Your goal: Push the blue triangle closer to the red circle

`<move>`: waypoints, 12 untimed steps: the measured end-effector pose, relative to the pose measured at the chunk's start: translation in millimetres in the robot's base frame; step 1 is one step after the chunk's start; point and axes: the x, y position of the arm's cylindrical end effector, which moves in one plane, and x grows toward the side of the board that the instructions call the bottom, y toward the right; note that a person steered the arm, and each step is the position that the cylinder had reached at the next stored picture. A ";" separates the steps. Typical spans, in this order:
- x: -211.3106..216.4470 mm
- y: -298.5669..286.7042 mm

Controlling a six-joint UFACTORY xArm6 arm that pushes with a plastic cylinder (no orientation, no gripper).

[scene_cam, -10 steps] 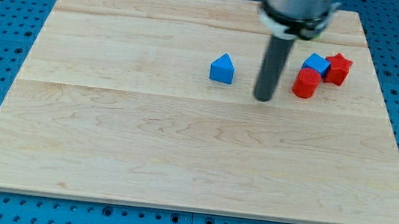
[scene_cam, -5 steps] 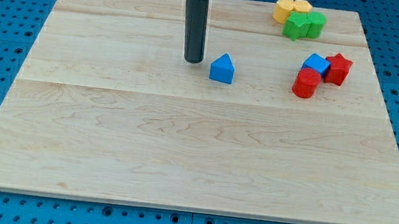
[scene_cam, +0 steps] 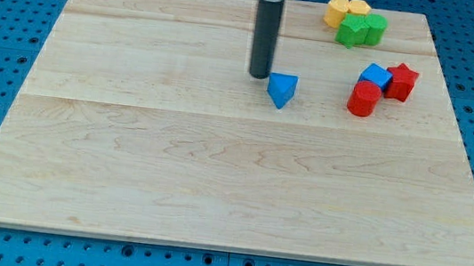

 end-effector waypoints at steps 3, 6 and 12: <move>36.0 38.7; 36.1 104.9; 4.2 65.4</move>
